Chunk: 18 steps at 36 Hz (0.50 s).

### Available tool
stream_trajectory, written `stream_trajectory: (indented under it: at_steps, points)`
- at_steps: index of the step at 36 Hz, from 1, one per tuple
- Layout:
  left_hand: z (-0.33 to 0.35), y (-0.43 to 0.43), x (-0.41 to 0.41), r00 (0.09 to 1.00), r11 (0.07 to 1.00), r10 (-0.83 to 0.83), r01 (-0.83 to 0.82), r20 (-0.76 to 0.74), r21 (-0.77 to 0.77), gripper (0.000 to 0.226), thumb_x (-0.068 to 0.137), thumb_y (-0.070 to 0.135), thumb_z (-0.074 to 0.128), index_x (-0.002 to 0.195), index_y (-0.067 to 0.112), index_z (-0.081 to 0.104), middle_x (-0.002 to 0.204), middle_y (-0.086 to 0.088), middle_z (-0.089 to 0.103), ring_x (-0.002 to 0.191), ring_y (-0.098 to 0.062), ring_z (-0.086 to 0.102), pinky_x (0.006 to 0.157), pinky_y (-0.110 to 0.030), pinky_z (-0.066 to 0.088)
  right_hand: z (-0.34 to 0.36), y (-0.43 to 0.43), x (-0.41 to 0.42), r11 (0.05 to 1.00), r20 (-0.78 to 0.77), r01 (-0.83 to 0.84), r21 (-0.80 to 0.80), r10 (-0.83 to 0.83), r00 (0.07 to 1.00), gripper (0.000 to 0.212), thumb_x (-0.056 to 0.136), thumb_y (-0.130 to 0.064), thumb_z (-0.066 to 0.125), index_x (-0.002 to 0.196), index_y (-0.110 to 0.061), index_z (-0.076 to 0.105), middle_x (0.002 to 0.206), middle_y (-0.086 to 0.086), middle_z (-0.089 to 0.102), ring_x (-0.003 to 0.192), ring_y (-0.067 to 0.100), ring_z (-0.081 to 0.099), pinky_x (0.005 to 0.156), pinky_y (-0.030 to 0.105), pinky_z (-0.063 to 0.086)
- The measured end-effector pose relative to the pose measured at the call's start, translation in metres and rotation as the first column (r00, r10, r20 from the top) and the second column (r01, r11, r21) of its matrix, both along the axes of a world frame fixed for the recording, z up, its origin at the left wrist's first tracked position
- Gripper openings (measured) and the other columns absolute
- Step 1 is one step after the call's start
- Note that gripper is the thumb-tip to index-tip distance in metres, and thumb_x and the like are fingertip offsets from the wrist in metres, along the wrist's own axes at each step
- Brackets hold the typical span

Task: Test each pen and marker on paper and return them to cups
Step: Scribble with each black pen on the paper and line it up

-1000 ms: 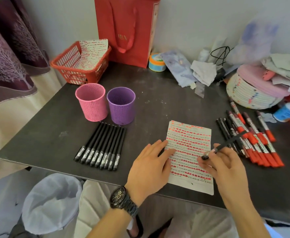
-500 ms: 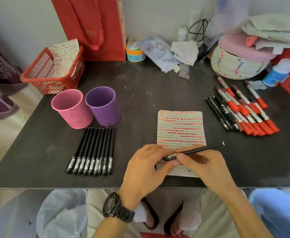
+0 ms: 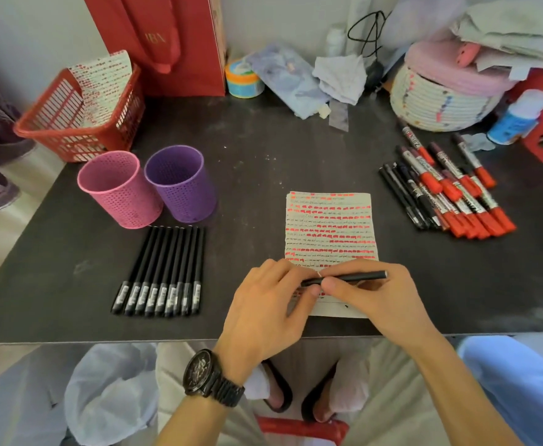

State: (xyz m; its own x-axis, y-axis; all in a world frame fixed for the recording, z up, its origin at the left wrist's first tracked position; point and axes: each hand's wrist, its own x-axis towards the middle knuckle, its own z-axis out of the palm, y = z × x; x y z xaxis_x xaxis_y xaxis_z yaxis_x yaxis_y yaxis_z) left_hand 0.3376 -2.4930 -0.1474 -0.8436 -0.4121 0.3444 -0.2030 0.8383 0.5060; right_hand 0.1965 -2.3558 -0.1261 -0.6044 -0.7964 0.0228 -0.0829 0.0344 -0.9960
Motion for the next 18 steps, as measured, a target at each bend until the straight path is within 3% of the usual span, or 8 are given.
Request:
stream_trajectory:
  at_steps: [4, 8, 13, 18]
  points:
    - [-0.002, 0.0008, -0.0011, 1.0, 0.999, 0.005, -0.005, 0.005, -0.041, 0.03, 0.102, 0.043, 0.045, 0.102, 0.021, 0.065, 0.092, 0.012, 0.062, 0.075, -0.013, 0.05, 0.067, -0.032, 0.045, 0.0026, -0.0018, 0.0, 1.0, 0.015, -0.014, 0.01, 0.014, 1.0, 0.014, 0.079, -0.026, 0.082, 0.093, -0.031, 0.083, 0.103, -0.006, 0.079, 0.102, 0.012, 0.073, 0.084, 0.019, 0.056]
    - [-0.0026, 0.0018, -0.0035, 0.997, 0.992, 0.073, -0.068, 0.04, -0.108, 0.041, 0.102, 0.051, 0.039, 0.078, 0.02, 0.051, 0.068, 0.008, 0.051, 0.058, -0.013, 0.038, 0.056, -0.028, 0.034, 0.0047, -0.0022, 0.0007, 1.0, 0.028, 0.001, 0.003, -0.001, 1.0, 0.01, 0.08, -0.027, 0.08, 0.088, -0.03, 0.083, 0.094, -0.005, 0.08, 0.094, 0.011, 0.075, 0.079, 0.016, 0.056]
    - [0.0012, 0.0018, -0.0025, 0.999, 0.977, 0.054, -0.052, 0.005, -0.206, 0.043, 0.1, 0.052, 0.041, 0.066, 0.026, 0.035, 0.05, 0.008, 0.043, 0.046, -0.011, 0.027, 0.046, -0.025, 0.027, 0.0069, -0.0007, -0.0012, 0.998, 0.031, -0.018, 0.052, 0.017, 0.999, 0.008, 0.08, -0.03, 0.08, 0.087, -0.031, 0.083, 0.09, -0.005, 0.079, 0.088, 0.011, 0.075, 0.076, 0.016, 0.056]
    - [0.0015, 0.0012, -0.0014, 0.998, 0.982, 0.067, -0.063, 0.018, -0.176, 0.057, 0.099, 0.061, 0.039, 0.055, 0.024, 0.032, 0.042, 0.008, 0.037, 0.037, -0.013, 0.033, 0.044, -0.023, 0.021, 0.0081, -0.0004, -0.0035, 0.998, 0.03, -0.022, 0.063, 0.02, 0.999, 0.007, 0.079, -0.029, 0.08, 0.086, -0.028, 0.082, 0.086, 0.0, 0.079, 0.083, 0.014, 0.075, 0.074, 0.02, 0.057]
